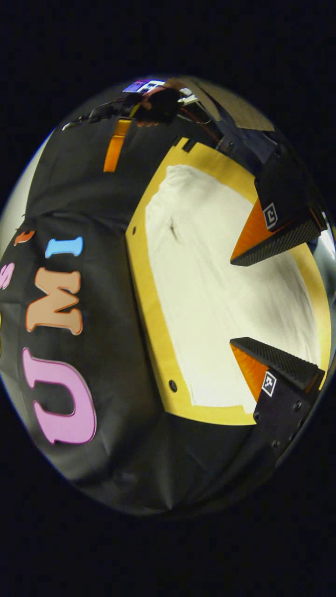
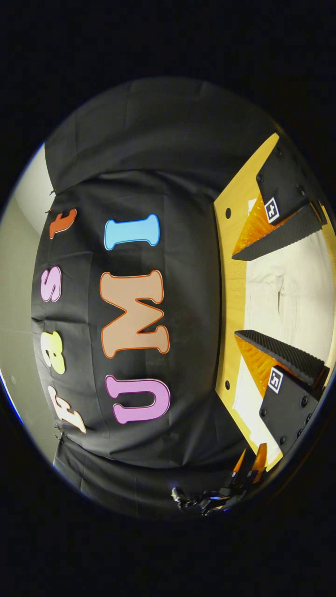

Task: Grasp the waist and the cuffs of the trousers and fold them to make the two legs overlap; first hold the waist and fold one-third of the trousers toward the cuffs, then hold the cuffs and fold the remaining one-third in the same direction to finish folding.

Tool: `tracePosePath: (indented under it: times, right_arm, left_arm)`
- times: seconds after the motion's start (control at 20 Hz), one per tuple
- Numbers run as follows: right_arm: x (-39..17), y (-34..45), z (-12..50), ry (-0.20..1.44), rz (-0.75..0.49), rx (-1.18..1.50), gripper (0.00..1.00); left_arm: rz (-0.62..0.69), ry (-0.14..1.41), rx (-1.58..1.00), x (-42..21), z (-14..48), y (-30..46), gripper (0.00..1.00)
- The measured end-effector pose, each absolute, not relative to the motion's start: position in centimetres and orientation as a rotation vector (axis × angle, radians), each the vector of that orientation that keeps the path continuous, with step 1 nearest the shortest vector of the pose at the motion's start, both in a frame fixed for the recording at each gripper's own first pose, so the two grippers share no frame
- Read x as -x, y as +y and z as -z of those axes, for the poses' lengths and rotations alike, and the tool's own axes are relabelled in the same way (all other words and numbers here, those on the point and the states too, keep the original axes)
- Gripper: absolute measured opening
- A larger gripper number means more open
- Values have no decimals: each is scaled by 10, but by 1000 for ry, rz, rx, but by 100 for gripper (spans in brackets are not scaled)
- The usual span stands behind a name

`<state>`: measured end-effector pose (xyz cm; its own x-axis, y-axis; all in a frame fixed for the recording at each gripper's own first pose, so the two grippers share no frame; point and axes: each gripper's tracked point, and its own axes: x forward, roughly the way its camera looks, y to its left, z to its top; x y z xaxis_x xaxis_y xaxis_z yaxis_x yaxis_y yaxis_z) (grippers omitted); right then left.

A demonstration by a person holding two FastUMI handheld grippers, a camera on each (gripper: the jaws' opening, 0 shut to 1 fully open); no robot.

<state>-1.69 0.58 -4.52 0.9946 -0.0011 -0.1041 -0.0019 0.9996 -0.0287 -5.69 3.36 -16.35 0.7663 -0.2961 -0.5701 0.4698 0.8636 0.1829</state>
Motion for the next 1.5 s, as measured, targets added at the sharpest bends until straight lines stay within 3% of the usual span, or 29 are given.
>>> tracePosePath:
  times: [0.1, 0.15, 0.55, 0.8, 0.85, 0.9, 1.5]
  right_arm:
    - [21, 4, 52, 120, 10, 38, 91]
    - [22, 3, 55, 128, 16, 44, 96]
    - [32, 0, 76, 176, 52, 83, 96]
    - [37, -6, 91, 216, 71, 97, 96]
    - [38, -6, 92, 221, 72, 103, 91]
    - [38, -8, 94, 226, 72, 108, 95]
    - [24, -10, 122, 302, 27, 123, 93]
  left_arm:
    - [498, 660, -381, 72, 187, 40, 94]
    - [538, 715, -420, 82, 196, 43, 94]
    - [777, 1059, -772, 144, 263, 96, 93]
    - [822, 1130, -859, 150, 273, 110, 93]
    - [827, 1141, -869, 152, 273, 112, 93]
    - [832, 1149, -879, 152, 272, 113, 93]
    - [842, 1203, -982, 154, 276, 129, 86]
